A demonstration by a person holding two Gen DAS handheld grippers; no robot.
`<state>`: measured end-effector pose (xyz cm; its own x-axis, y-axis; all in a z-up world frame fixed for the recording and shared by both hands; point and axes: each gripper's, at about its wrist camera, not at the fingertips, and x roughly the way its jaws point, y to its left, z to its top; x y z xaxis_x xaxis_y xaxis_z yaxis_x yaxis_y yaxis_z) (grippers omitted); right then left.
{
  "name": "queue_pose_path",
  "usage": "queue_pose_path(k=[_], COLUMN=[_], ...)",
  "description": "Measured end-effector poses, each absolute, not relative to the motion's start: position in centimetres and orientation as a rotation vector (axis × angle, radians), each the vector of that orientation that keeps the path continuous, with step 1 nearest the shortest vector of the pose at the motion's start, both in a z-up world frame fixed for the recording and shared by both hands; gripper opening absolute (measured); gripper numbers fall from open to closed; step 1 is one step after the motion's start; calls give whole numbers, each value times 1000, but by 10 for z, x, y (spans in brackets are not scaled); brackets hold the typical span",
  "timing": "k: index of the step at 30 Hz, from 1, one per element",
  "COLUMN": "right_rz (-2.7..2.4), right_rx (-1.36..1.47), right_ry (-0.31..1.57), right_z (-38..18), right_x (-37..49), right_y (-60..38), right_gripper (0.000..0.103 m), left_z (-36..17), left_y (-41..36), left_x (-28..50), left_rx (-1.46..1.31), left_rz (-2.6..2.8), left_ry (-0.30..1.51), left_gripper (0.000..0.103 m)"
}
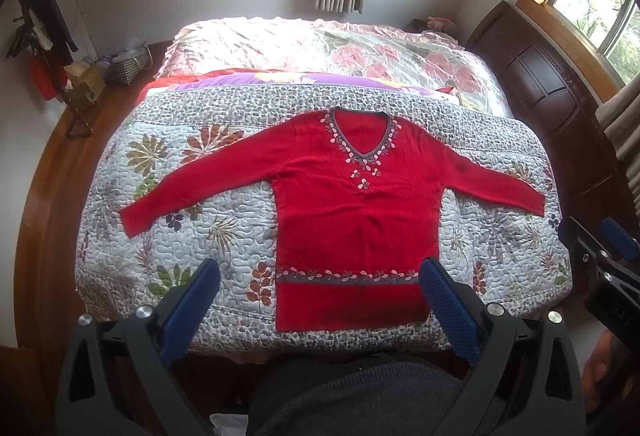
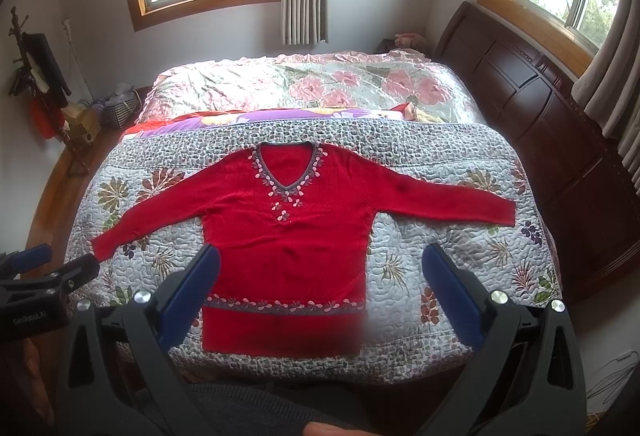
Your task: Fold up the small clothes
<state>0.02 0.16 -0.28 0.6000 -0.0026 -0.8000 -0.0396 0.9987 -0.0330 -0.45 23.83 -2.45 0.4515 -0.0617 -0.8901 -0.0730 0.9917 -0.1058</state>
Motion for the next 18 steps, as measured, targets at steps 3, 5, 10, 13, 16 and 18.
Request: queue_pose_path(k=[3, 5, 10, 13, 16, 18], right_rz=[21, 20, 19, 20, 20, 20], right_rx=[-50, -48, -49, -50, -49, -49], right_ry=[927, 927, 927, 926, 928, 927], right_z=[-3, -4, -4, -4, -4, -4], right_x=[0, 2, 2, 2, 2, 2], right_y=[2, 2, 3, 3, 3, 3], right_gripper=[100, 100, 100, 100, 100, 100], left_z=[-25, -24, -24, -24, -24, -25], left_y=[238, 239, 239, 239, 240, 240], left_x=[-4, -4, -4, -4, -2, -1], left_rx=[-135, -134, -135, -135, -136, -135], left_rz=[6, 6, 7, 6, 6, 7], left_ry=[1104, 1104, 1105, 1104, 1104, 1104], left_gripper=[99, 99, 99, 99, 99, 99])
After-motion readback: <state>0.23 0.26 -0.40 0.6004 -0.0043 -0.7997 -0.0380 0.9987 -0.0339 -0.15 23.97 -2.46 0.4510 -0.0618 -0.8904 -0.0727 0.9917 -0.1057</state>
